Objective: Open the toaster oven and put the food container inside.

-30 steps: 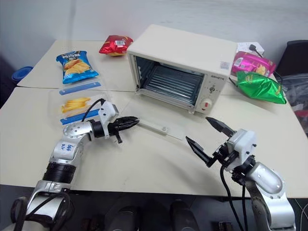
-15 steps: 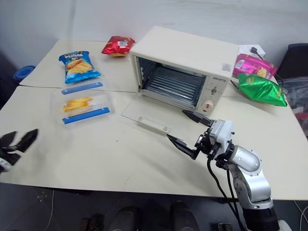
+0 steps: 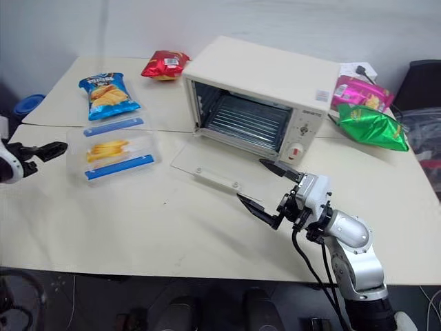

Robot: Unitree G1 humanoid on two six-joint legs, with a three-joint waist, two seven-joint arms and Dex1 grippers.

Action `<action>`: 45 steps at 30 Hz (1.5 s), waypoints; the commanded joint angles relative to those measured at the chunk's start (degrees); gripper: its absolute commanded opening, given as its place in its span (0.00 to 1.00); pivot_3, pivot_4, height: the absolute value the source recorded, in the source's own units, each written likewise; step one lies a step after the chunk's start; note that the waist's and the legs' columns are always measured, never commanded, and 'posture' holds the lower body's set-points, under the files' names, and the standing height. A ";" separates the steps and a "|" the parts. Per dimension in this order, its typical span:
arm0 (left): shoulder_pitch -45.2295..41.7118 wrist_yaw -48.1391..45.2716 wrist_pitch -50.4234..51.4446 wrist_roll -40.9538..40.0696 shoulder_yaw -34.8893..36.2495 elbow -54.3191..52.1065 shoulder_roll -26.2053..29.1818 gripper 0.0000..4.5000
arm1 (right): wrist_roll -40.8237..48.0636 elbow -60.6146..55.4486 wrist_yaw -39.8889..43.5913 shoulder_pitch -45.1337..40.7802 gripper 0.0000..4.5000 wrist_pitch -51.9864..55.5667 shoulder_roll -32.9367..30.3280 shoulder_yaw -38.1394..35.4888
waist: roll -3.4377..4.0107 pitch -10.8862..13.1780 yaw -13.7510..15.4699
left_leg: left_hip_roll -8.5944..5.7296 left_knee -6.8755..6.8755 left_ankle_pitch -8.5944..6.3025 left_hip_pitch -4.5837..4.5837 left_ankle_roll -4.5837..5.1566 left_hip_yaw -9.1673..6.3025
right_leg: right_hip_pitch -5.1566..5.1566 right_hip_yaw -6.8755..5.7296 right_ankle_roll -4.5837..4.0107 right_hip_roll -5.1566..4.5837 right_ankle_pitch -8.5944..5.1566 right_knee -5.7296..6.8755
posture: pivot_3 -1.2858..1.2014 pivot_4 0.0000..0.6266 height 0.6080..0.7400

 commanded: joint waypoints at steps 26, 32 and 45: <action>-23.18 -19.39 -7.82 12.87 -13.02 14.77 -0.59 0.03 | -1.25 -2.63 -4.36 6.36 1.00 -1.17 -1.23 -4.58 | -0.11 0.03 0.53 | 0.01 0.18 0.02 -0.18 -0.05 0.05 | -0.20 -0.05 0.00 -0.07 0.00 0.28 | 0.52 0.24 1.00; -24.09 -21.62 2.85 13.01 -20.20 0.20 -7.36 0.03 | -1.19 -4.28 -4.81 9.85 1.00 -0.89 -1.68 -6.07 | -0.11 0.03 1.20 | -0.03 0.21 0.01 -0.17 -0.02 0.06 | -0.15 0.11 0.01 -0.10 0.00 0.30 | 0.52 0.24 1.00; -28.21 -10.05 4.84 14.15 -21.39 -1.01 -28.25 0.03 | -2.50 -10.83 -10.45 14.54 1.00 0.50 0.89 -3.85 | -0.10 0.03 0.53 | 0.06 0.23 0.02 -0.15 -0.04 0.14 | -0.22 0.58 0.02 0.08 0.01 0.32 | 0.52 0.24 1.00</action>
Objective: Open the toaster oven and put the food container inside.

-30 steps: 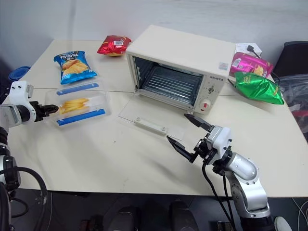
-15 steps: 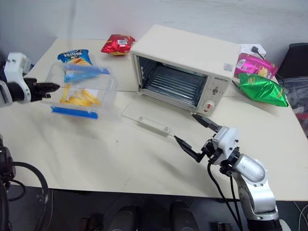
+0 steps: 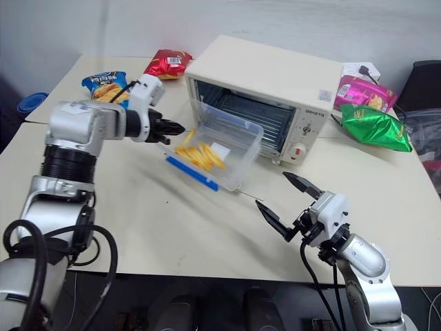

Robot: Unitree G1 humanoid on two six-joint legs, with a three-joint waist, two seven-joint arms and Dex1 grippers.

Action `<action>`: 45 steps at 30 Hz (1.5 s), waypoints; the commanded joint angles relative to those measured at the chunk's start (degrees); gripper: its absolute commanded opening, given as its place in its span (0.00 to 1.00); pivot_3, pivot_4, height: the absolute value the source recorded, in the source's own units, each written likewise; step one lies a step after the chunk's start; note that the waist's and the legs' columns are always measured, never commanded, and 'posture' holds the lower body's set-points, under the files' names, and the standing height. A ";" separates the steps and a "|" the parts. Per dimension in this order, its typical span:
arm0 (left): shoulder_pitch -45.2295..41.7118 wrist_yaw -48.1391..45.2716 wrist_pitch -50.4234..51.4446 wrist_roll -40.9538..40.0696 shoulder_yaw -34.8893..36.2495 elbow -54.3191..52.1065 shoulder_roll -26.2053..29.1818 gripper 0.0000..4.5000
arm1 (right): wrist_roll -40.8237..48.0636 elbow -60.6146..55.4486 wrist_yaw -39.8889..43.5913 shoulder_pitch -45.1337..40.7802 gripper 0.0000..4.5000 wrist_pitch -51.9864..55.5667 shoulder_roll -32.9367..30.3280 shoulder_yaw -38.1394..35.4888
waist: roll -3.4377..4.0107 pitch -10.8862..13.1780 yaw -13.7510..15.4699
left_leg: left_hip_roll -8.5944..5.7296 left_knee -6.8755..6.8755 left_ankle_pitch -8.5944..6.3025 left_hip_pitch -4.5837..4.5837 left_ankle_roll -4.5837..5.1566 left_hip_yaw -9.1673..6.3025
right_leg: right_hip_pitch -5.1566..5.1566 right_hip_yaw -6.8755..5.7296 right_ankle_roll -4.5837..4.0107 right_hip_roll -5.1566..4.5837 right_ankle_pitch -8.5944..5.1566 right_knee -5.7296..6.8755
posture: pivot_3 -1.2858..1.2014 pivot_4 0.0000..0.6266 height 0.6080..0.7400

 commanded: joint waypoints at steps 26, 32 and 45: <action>21.29 -42.01 -55.59 -4.38 5.58 4.14 11.04 0.20 | 4.17 -15.83 -11.38 -3.07 0.31 32.57 -9.12 11.69 | 0.03 -0.02 0.69 | -0.08 0.09 0.04 0.20 -0.07 -0.09 | 0.09 0.10 -0.04 -0.06 -0.02 -0.11 | 0.52 0.24 1.00; 24.91 -34.09 -60.23 -1.38 2.70 2.58 3.13 0.00 | -4.33 -6.40 -15.23 -12.37 0.01 32.21 -4.06 16.97 | 0.00 -0.03 1.45 | -0.26 0.25 -0.06 -0.03 0.16 -0.22 | 0.06 0.04 0.02 -0.20 0.01 -0.20 | 0.52 0.24 1.00; 15.24 -8.75 -62.70 -0.97 8.10 15.58 -12.99 0.00 | -15.10 20.15 -23.31 -35.18 0.01 24.75 2.67 9.61 | 0.00 -0.03 0.22 | -0.27 0.22 -0.06 -0.15 0.18 0.20 | -0.59 0.10 0.07 -0.05 0.04 0.23 | 0.52 0.24 1.00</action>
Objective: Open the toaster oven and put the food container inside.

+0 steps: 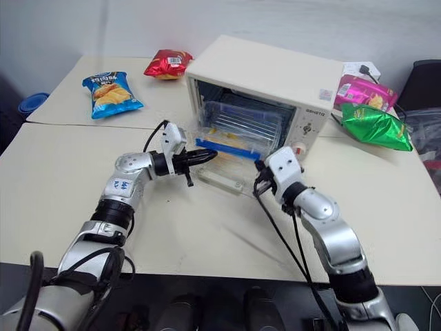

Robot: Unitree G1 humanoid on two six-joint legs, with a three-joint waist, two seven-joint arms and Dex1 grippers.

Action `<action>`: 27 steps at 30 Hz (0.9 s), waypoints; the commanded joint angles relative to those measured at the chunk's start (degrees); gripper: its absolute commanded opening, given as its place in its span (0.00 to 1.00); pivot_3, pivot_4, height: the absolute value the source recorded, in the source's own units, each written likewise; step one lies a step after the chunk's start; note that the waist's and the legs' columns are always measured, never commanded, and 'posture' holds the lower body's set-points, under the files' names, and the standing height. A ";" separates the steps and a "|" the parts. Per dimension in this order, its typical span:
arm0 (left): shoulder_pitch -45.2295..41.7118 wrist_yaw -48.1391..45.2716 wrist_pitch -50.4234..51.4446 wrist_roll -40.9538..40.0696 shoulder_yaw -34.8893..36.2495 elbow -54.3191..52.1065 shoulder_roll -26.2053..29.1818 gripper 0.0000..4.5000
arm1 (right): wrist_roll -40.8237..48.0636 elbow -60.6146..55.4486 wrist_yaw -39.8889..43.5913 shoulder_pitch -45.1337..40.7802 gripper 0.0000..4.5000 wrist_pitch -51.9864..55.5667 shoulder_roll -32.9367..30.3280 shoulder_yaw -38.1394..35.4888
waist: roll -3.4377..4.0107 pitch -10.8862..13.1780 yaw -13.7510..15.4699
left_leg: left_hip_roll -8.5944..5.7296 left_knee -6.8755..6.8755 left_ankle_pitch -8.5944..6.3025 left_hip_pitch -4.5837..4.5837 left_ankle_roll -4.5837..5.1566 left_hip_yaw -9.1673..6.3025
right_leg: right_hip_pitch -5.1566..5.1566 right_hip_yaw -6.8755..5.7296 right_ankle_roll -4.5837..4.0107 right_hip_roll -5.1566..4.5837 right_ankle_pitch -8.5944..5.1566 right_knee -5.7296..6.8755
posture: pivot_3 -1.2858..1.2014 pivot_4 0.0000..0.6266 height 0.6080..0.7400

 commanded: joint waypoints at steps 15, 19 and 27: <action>-6.90 2.39 -4.09 -1.07 4.56 11.85 2.09 0.04 | 11.46 -7.25 6.93 2.00 0.00 3.86 4.39 -8.50 | 0.01 0.00 -1.11 | 0.06 0.32 0.04 -0.70 -0.05 -0.08 | -0.60 -0.08 0.01 0.00 0.01 0.43 | 0.52 0.24 1.00; -2.68 -16.00 0.45 -6.95 5.52 3.70 9.65 0.24 | 16.13 -12.59 12.68 10.68 0.00 3.62 -1.61 -14.48 | 0.01 0.00 -1.04 | 0.01 0.33 0.03 -0.75 -0.06 -0.08 | -0.61 -0.09 0.01 -0.03 0.01 0.43 | 0.52 0.24 1.00; 7.17 -40.52 4.06 -19.55 2.00 -11.83 29.50 0.75 | 7.94 1.69 25.57 21.94 0.00 -9.64 -12.47 -11.87 | 0.02 0.01 -1.09 | 0.02 0.30 -0.01 -0.49 0.02 -0.17 | -0.27 -0.10 0.01 0.02 0.00 0.07 | 0.52 0.24 1.00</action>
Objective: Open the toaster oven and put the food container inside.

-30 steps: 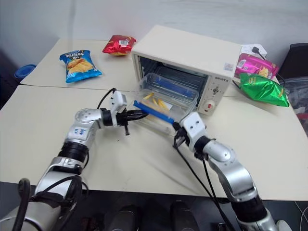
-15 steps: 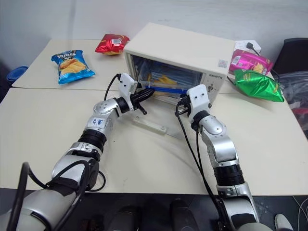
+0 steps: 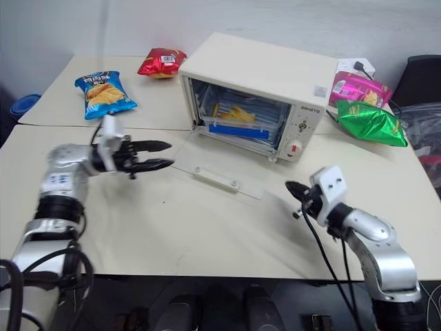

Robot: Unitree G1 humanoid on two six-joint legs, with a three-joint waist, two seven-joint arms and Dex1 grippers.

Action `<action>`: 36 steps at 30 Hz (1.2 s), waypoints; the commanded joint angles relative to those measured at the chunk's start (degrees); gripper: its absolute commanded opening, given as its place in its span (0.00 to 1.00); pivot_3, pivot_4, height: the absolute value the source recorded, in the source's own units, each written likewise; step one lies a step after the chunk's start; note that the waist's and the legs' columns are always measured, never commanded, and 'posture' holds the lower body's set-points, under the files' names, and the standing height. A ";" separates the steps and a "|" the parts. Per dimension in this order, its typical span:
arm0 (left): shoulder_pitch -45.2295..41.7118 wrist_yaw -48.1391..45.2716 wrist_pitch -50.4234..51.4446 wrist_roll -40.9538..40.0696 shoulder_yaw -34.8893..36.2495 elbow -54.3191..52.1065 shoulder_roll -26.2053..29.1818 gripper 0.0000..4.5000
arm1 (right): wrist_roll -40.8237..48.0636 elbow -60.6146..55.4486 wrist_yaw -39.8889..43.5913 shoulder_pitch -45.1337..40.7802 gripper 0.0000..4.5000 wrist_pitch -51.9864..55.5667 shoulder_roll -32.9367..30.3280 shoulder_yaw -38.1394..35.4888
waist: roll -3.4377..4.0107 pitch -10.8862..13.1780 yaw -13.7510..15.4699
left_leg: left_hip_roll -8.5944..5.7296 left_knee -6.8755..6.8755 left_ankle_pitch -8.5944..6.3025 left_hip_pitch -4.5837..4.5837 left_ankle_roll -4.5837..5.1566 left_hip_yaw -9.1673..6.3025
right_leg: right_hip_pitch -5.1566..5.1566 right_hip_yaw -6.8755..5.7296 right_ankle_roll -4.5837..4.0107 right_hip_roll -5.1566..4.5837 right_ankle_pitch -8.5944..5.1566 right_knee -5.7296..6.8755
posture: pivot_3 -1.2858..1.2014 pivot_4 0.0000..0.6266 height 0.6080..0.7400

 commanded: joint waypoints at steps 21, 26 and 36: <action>17.21 12.83 2.57 -2.22 8.47 -12.96 5.20 0.99 | 15.85 5.70 2.81 -18.84 0.00 -15.62 18.48 -2.22 | 0.08 0.04 -0.34 | 0.14 0.31 -0.06 -0.10 0.02 -0.25 | 0.05 0.10 -0.01 -0.09 -0.01 0.19 | 0.52 0.24 1.00; 23.66 16.78 -2.08 1.42 8.42 -15.39 4.63 0.99 | 22.11 -1.07 -0.73 -19.71 0.00 -9.34 14.11 -7.36 | 0.09 0.04 -0.02 | 0.15 0.27 -0.08 -0.10 0.02 -0.28 | 0.06 0.09 -0.02 -0.10 -0.01 0.11 | 0.52 0.24 1.00; 33.38 20.49 -7.25 2.75 8.58 -23.22 2.07 1.00 | 6.10 -2.27 22.91 5.78 0.51 -25.51 -5.38 -3.92 | 0.09 0.04 0.26 | 0.05 0.25 -0.28 -0.06 0.40 -0.24 | 0.21 0.13 -0.01 -0.14 0.00 -0.10 | 0.52 0.24 1.00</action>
